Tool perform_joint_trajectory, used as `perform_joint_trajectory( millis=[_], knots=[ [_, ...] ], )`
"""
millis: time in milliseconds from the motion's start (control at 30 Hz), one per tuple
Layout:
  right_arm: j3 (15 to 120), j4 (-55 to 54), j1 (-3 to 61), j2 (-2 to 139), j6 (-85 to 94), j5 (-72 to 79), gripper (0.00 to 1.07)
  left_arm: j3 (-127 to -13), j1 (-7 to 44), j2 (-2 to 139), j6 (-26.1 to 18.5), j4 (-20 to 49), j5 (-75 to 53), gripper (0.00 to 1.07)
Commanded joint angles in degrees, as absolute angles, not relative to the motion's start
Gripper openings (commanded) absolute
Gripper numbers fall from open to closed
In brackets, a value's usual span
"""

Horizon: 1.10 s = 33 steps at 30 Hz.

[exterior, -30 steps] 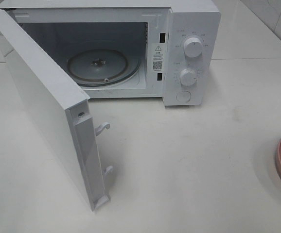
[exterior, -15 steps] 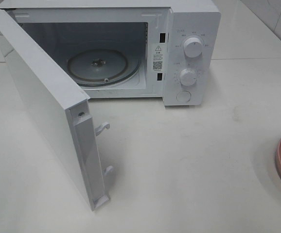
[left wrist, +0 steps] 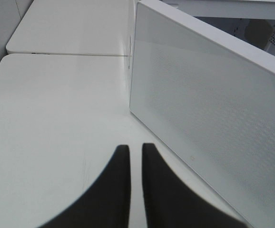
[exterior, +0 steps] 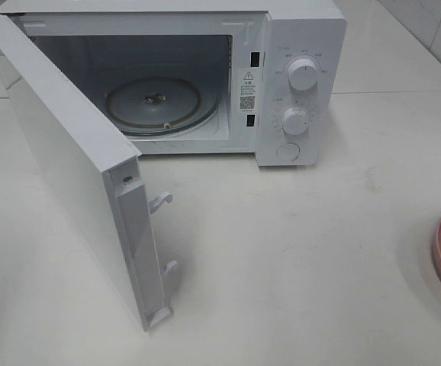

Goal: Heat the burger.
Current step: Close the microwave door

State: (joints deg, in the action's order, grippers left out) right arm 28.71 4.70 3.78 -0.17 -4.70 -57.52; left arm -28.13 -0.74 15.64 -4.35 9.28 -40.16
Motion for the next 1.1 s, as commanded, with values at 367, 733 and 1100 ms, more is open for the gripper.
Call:
perform_joint_trajectory(
  millis=[367,733,1100],
  knots=[
    [28.6,4.9,3.5,-2.1,-4.1,-57.0,0.76,-14.0,-0.9,30.5,-11.8,17.1,0.9,0.00],
    [28.6,4.9,3.5,-2.1,-4.1,-57.0,0.76,-13.4,5.0,47.4,-10.9,9.4,17.3,0.00],
    [28.6,4.9,3.5,-2.1,-4.1,-57.0,0.76,-13.4,10.7,59.5,2.1,-2.1,30.6,0.00]
  ],
)
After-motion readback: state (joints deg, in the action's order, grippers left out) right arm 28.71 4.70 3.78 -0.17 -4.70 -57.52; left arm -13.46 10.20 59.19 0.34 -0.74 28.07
